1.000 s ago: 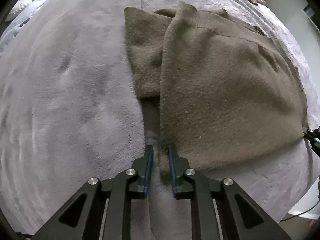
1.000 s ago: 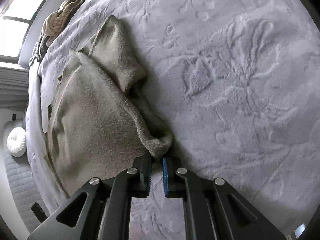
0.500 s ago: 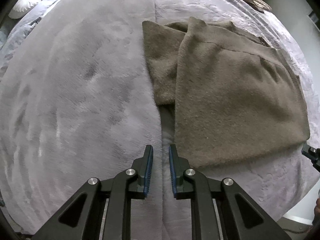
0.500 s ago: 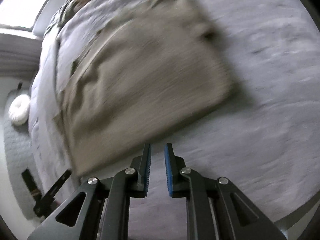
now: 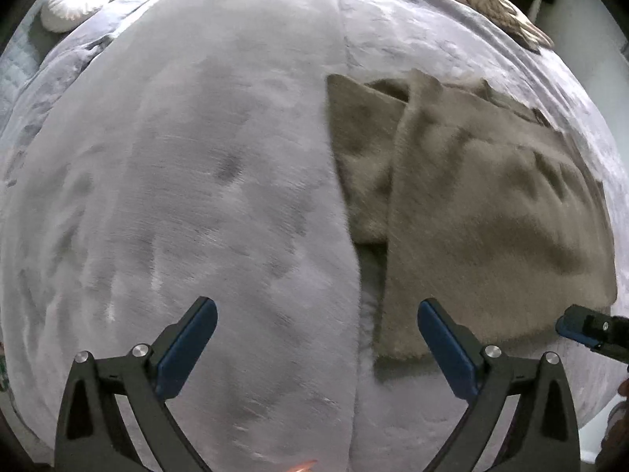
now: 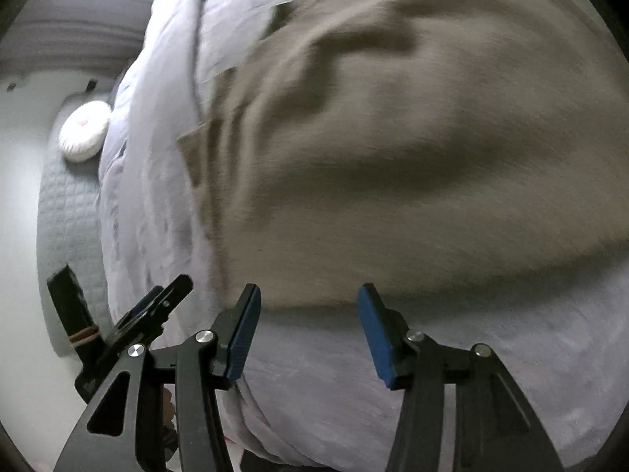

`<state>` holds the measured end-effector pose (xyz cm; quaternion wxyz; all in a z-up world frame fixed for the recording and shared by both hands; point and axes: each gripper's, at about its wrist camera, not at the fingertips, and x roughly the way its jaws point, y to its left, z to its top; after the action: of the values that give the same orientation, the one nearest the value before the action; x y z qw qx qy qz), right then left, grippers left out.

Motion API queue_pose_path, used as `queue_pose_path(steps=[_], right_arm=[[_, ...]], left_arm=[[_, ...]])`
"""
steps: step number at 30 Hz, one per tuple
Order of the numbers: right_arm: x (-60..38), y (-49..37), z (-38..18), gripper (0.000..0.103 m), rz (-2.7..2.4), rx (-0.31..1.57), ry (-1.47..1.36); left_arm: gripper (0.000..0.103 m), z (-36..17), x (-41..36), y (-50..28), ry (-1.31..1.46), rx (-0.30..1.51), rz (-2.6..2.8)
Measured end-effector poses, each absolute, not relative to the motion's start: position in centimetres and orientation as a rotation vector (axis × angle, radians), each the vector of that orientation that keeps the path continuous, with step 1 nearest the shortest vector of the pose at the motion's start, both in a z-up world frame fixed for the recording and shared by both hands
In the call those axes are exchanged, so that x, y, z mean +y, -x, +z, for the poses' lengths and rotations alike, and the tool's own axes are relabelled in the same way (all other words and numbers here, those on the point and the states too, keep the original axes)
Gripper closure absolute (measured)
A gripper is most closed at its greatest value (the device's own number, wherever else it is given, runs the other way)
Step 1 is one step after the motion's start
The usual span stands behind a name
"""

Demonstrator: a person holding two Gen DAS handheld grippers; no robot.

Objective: Fold small clothes

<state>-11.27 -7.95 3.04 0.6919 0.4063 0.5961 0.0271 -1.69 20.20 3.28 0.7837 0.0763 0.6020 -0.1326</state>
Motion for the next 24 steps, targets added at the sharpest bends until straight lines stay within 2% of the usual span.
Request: queue_pose_path(steps=[10, 16, 17, 18, 24], right_arm=[[-4.8, 0.0, 3.0, 0.047, 0.128, 1.290, -0.814], [-1.4, -6.3, 1.7, 0.048, 0.081, 1.306, -0.638], [-1.3, -6.9, 1.5, 0.063, 0.052, 1.302, -0.598], [-1.1, -7.3, 1.5, 0.094, 0.019, 1.291, -0.555], [-1.7, -7.3, 0.9, 0.093, 0.075, 1.302, -0.583]], left_arm=[[0.001, 2.3, 23.1, -1.0, -0.118, 1.322, -0.188], [0.001, 2.4, 25.1, -1.3, -0.080, 1.317, -0.162], [0.001, 2.4, 25.5, -1.4, -0.068, 1.315, -0.154], [0.001, 2.4, 25.7, -1.4, -0.061, 1.315, -0.151], [0.001, 3.0, 28.1, -1.3, -0.043, 1.280, -0.132]])
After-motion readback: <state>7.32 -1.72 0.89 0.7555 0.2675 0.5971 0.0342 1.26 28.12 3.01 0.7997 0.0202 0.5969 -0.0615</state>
